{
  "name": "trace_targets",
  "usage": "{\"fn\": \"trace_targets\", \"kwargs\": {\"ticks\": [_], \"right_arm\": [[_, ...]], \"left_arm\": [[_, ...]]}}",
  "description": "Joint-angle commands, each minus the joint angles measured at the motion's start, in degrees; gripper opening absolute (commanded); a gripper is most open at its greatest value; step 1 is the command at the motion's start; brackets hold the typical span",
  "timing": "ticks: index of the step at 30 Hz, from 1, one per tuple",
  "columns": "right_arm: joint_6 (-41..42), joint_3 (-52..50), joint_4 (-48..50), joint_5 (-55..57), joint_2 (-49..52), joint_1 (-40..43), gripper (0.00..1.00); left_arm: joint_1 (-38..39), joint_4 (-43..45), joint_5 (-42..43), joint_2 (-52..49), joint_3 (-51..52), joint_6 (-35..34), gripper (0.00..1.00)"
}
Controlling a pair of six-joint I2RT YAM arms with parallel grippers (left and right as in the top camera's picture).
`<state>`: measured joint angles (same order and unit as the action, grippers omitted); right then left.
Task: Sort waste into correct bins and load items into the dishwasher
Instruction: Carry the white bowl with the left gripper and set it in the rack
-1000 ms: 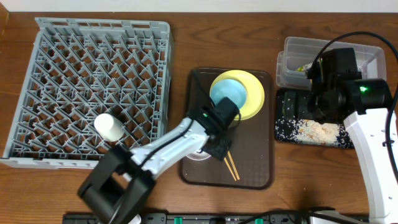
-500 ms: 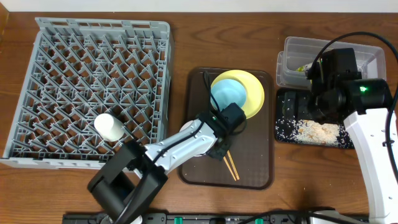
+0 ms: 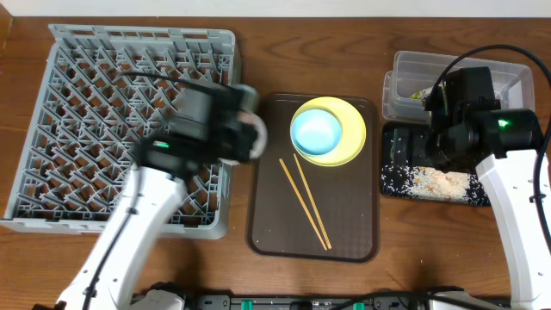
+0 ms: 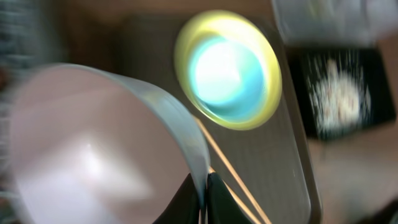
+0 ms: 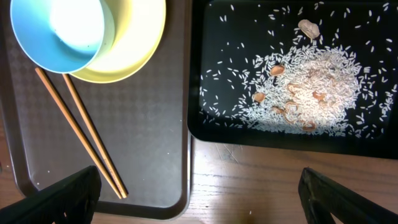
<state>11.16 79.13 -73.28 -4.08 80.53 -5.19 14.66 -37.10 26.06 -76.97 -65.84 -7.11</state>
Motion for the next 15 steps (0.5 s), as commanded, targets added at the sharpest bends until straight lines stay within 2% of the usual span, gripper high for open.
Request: {"fn": "trace_targets", "kwargs": {"ticks": [1,7,15], "right_arm": [[0.79,0.96,-0.04,-0.02,-0.04,0.31,0.99],[0.79,0.96,-0.07,-0.02,-0.04,0.31,0.99],[0.79,0.96,-0.50,-0.02,-0.04,0.31,0.99]], "left_arm": [[-14.82,1.55,26.40,-1.70,-0.83,2.62,0.07],[-28.48,7.87,48.81,-9.49,-0.83,2.10,0.08],[-34.64,12.20,58.62,-20.65,-0.83,2.10,0.08]]}}
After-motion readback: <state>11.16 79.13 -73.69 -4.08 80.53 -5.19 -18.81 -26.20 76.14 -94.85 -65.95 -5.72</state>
